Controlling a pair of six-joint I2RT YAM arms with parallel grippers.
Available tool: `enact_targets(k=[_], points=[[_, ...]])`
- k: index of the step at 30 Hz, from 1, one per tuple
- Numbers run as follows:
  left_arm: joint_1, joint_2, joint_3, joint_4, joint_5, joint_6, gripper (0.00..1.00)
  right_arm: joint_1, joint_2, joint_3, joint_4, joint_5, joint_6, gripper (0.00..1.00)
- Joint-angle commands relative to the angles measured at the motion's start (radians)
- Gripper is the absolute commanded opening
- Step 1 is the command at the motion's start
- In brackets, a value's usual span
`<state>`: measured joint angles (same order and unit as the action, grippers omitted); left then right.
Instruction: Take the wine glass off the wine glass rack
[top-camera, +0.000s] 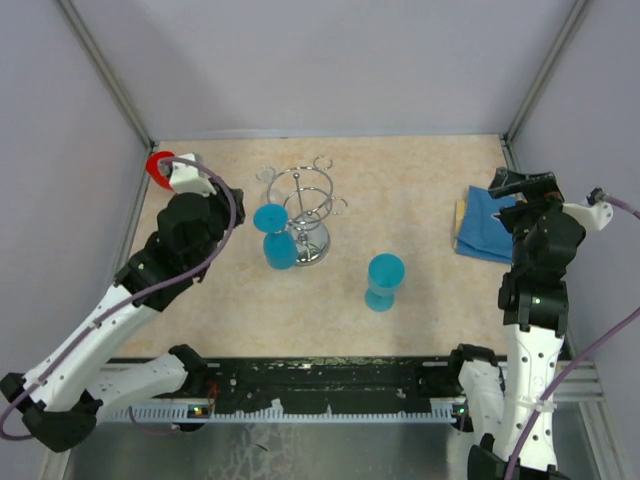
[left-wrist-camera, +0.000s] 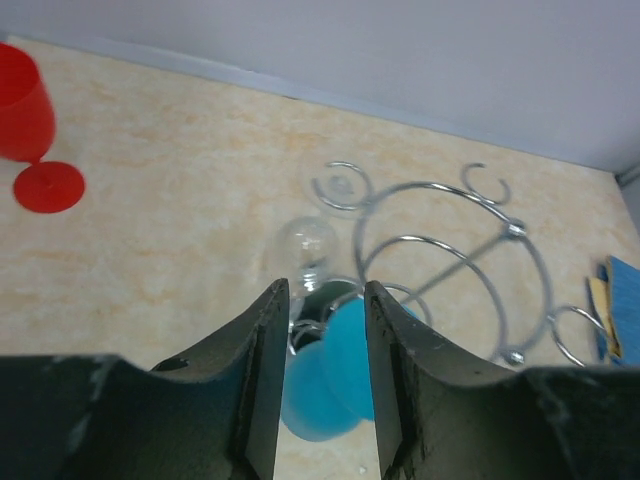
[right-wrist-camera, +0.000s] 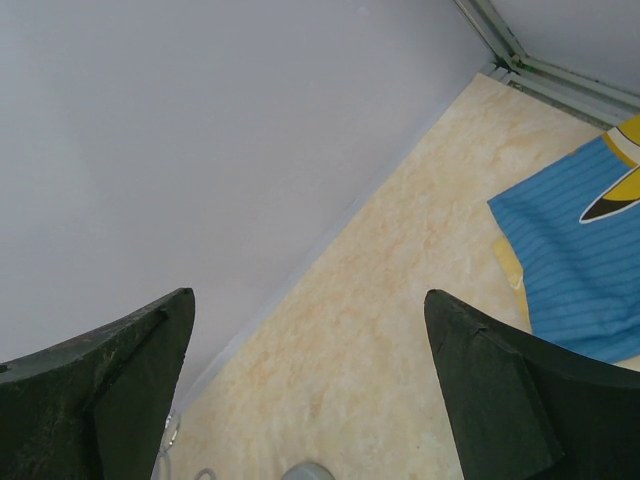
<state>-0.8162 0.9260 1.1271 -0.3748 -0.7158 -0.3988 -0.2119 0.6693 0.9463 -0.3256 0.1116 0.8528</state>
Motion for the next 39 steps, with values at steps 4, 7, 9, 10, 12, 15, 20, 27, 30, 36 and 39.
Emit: enact_targets(k=[4, 7, 9, 10, 12, 15, 20, 27, 30, 36, 39], points=[[0.275, 0.017, 0.025, -0.009, 0.337, -0.091, 0.43, 0.009, -0.013, 0.016, 0.04, 0.003, -0.015, 0.97], [0.34, 0.048, 0.035, -0.007, 0.448, -0.114, 0.45, 0.009, -0.017, 0.014, 0.044, -0.006, -0.012, 0.97], [0.378, 0.066, 0.038, -0.006, 0.507, -0.124, 0.47, 0.01, -0.02, 0.011, 0.043, -0.004, -0.014, 0.97], [0.392, 0.074, 0.037, -0.006, 0.539, -0.127, 0.49, 0.011, -0.022, 0.012, 0.04, 0.0, -0.016, 0.97], [0.417, 0.093, 0.034, -0.016, 0.581, -0.138, 0.51, 0.012, -0.022, 0.01, 0.037, 0.003, -0.019, 0.97], [0.451, 0.112, 0.014, -0.015, 0.635, -0.152, 0.53, 0.013, -0.024, 0.004, 0.045, 0.002, -0.019, 0.98], [0.485, 0.115, -0.012, -0.011, 0.692, -0.158, 0.53, 0.014, -0.027, -0.006, 0.049, 0.003, -0.02, 0.98], [0.506, 0.105, -0.072, 0.016, 0.771, -0.173, 0.53, 0.014, -0.03, -0.025, 0.062, -0.001, -0.017, 0.98], [0.508, 0.102, -0.092, 0.01, 0.772, -0.18, 0.53, 0.014, -0.031, -0.026, 0.063, -0.003, -0.015, 0.98], [0.511, 0.085, -0.139, 0.061, 0.835, -0.212, 0.53, 0.013, -0.034, -0.032, 0.059, 0.008, -0.007, 0.98], [0.511, 0.083, -0.154, 0.079, 0.851, -0.222, 0.53, 0.014, -0.036, -0.033, 0.058, 0.009, -0.005, 0.99]])
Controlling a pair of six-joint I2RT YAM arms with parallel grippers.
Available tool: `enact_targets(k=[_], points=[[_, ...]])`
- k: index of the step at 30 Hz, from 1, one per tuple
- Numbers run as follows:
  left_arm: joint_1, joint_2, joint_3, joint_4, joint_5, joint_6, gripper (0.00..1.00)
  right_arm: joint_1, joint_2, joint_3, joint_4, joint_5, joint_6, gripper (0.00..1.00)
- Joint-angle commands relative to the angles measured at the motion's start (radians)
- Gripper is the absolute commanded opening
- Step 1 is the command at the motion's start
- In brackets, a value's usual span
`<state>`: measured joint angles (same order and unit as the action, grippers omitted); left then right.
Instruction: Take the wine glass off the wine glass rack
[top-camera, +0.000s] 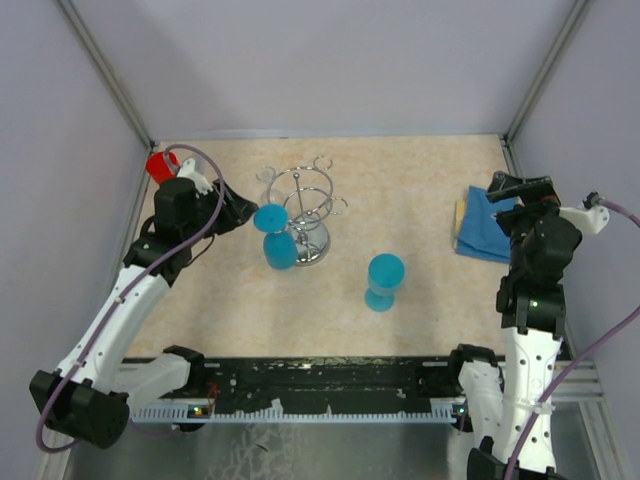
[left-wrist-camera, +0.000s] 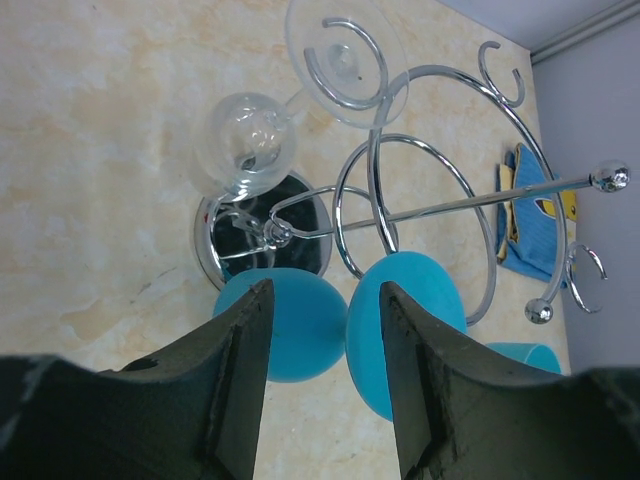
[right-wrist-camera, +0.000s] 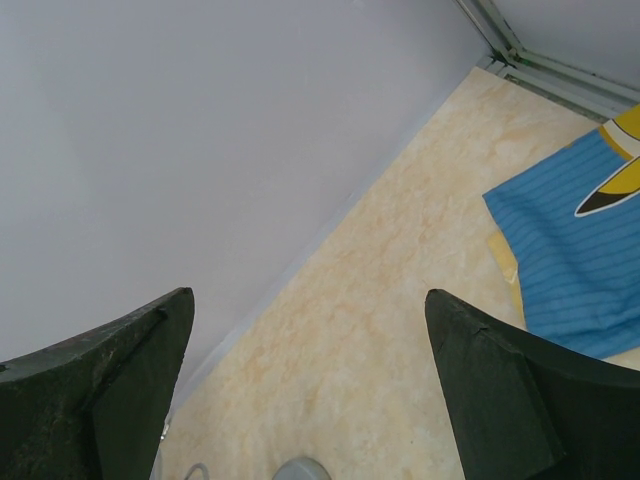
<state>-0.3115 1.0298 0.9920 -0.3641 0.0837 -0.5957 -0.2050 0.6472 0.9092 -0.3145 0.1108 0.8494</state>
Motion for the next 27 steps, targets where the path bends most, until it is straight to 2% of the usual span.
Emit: enact_targets(k=[1, 19, 27], points=[[0.006, -0.02, -0.025, 0.072, 0.059, -0.031, 0.53, 0.007, -0.013, 0.005, 0.045, 0.012, -0.001, 0.99], [0.008, -0.028, -0.055, 0.149, 0.186, -0.097, 0.51, 0.007, -0.018, -0.009, 0.043, 0.038, 0.0, 0.99], [0.008, -0.007, -0.064, 0.146, 0.194, -0.098, 0.5, 0.007, -0.018, -0.004, 0.039, 0.046, -0.007, 0.99]])
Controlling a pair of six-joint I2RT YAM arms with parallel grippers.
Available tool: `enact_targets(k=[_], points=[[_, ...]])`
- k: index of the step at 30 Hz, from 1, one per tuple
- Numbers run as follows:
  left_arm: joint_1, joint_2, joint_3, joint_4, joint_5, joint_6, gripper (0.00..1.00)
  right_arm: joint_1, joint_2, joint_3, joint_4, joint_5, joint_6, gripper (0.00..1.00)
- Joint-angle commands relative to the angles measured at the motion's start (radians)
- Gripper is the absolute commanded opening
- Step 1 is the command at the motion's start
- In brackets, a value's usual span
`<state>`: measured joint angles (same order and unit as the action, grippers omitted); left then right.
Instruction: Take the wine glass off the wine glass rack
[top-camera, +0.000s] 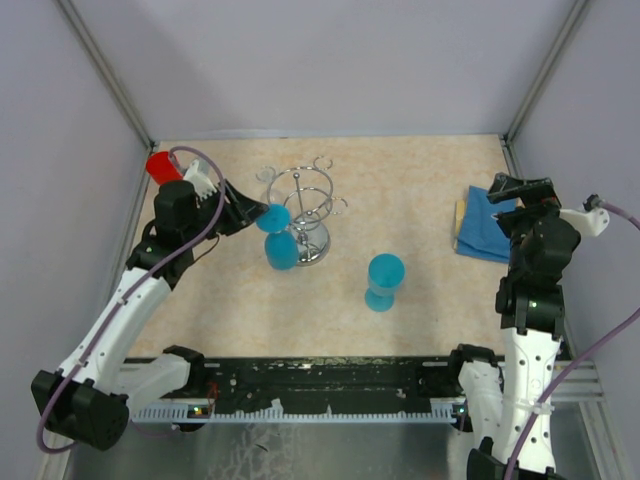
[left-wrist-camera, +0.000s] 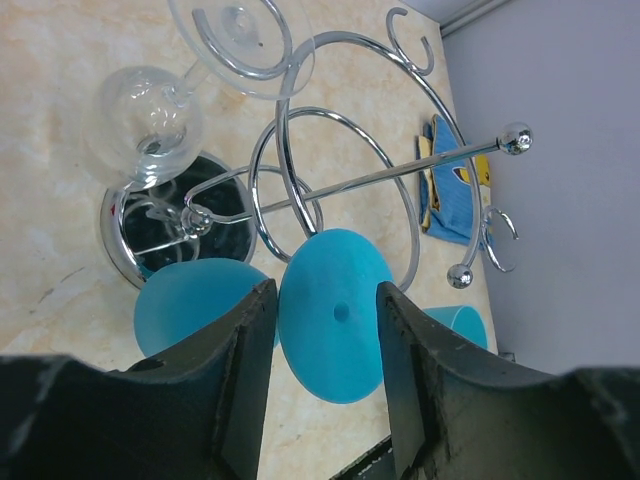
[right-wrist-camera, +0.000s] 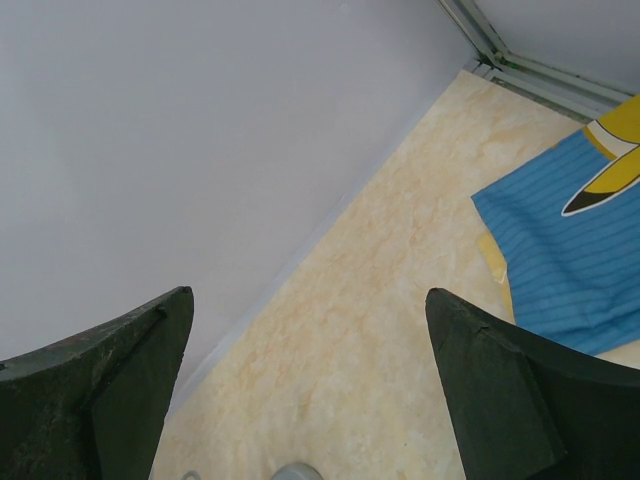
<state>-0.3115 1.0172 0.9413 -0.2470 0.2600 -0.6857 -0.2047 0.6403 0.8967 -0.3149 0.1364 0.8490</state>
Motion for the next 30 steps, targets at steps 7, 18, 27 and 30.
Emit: enact_targets(k=[7, 18, 27, 30], points=[[0.008, 0.015, -0.012, 0.009, 0.016, 0.015, 0.5, 0.007, -0.013, 0.001, 0.043, 0.019, -0.007, 0.99], [0.008, 0.018, -0.029, 0.059, 0.085, -0.01, 0.43, 0.007, -0.012, -0.01, 0.053, 0.021, -0.011, 0.99], [0.007, 0.009, -0.022, 0.083, 0.118, -0.023, 0.13, 0.008, -0.015, -0.016, 0.055, 0.029, -0.018, 0.99], [0.007, 0.006, -0.02, 0.088, 0.125, -0.03, 0.08, 0.007, -0.016, -0.019, 0.057, 0.028, -0.019, 0.99]])
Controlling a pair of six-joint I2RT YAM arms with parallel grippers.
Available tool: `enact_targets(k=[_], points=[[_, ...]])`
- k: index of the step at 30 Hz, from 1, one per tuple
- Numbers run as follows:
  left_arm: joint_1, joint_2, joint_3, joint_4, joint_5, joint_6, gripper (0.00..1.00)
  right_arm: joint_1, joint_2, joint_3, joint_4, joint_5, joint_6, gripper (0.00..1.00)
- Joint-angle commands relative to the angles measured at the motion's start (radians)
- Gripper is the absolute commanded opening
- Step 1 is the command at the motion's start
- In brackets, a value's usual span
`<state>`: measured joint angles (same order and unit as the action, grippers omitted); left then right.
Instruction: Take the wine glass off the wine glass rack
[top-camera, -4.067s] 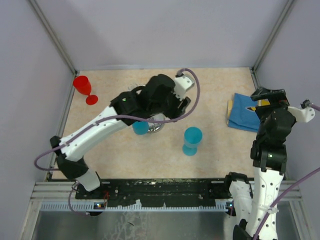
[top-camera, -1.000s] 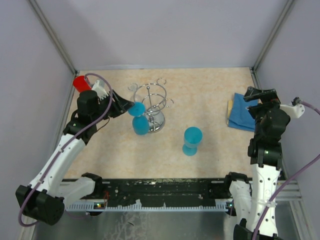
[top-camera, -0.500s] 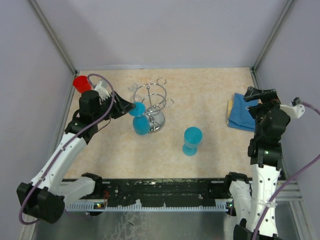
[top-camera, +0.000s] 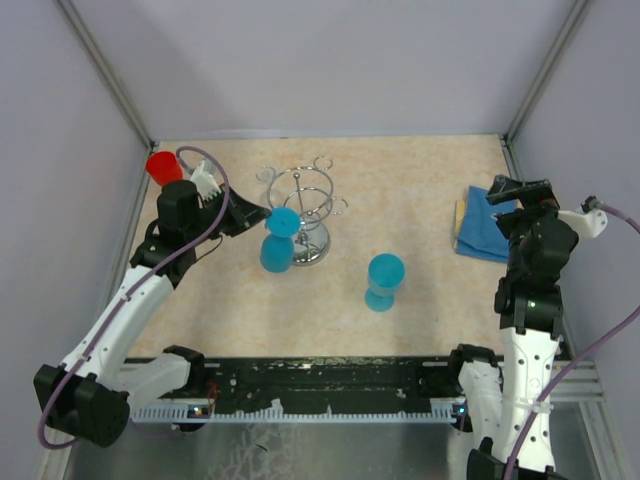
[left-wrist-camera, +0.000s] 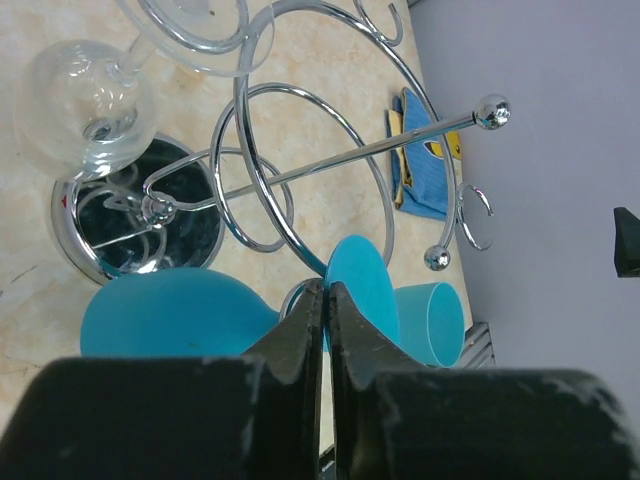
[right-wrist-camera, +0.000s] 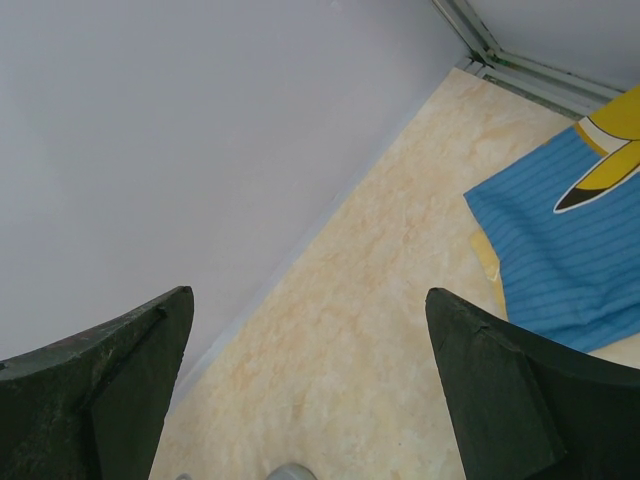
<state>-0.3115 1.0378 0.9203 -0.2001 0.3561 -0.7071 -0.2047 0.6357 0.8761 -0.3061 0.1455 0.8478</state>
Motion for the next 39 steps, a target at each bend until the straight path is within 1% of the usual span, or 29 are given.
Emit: enact_targets(k=[1, 3, 10, 14, 23, 24, 25, 29, 30, 36, 39], points=[[0.008, -0.017, 0.0, 0.047, 0.03, -0.012, 0.08, 0.007, -0.011, 0.001, 0.048, 0.02, -0.018, 0.99], [0.008, -0.018, 0.002, 0.059, 0.041, -0.018, 0.08, 0.005, -0.011, 0.001, 0.05, 0.021, -0.02, 0.99], [0.008, 0.007, -0.015, 0.095, 0.09, -0.042, 0.19, 0.007, -0.01, -0.001, 0.053, 0.026, -0.025, 0.99], [0.008, 0.017, -0.031, 0.12, 0.107, -0.057, 0.23, 0.006, -0.008, 0.001, 0.053, 0.027, -0.028, 0.99], [0.007, 0.023, -0.04, 0.132, 0.129, -0.07, 0.26, 0.007, -0.007, -0.001, 0.056, 0.034, -0.029, 0.99], [0.007, 0.022, -0.041, 0.134, 0.134, -0.072, 0.26, 0.007, -0.008, -0.001, 0.056, 0.033, -0.029, 0.99], [0.007, 0.021, -0.041, 0.138, 0.138, -0.075, 0.23, 0.007, -0.008, -0.002, 0.056, 0.034, -0.029, 0.99], [0.008, 0.022, -0.044, 0.15, 0.155, -0.081, 0.04, 0.007, -0.008, -0.005, 0.059, 0.034, -0.03, 0.99], [0.007, 0.022, -0.045, 0.153, 0.162, -0.082, 0.0, 0.007, -0.008, -0.007, 0.06, 0.035, -0.03, 0.99], [0.007, 0.023, -0.05, 0.159, 0.176, -0.083, 0.0, 0.006, -0.008, -0.014, 0.064, 0.033, -0.027, 0.99], [0.008, 0.008, -0.032, 0.137, 0.154, -0.067, 0.0, 0.007, -0.009, -0.015, 0.067, 0.027, -0.026, 0.99]])
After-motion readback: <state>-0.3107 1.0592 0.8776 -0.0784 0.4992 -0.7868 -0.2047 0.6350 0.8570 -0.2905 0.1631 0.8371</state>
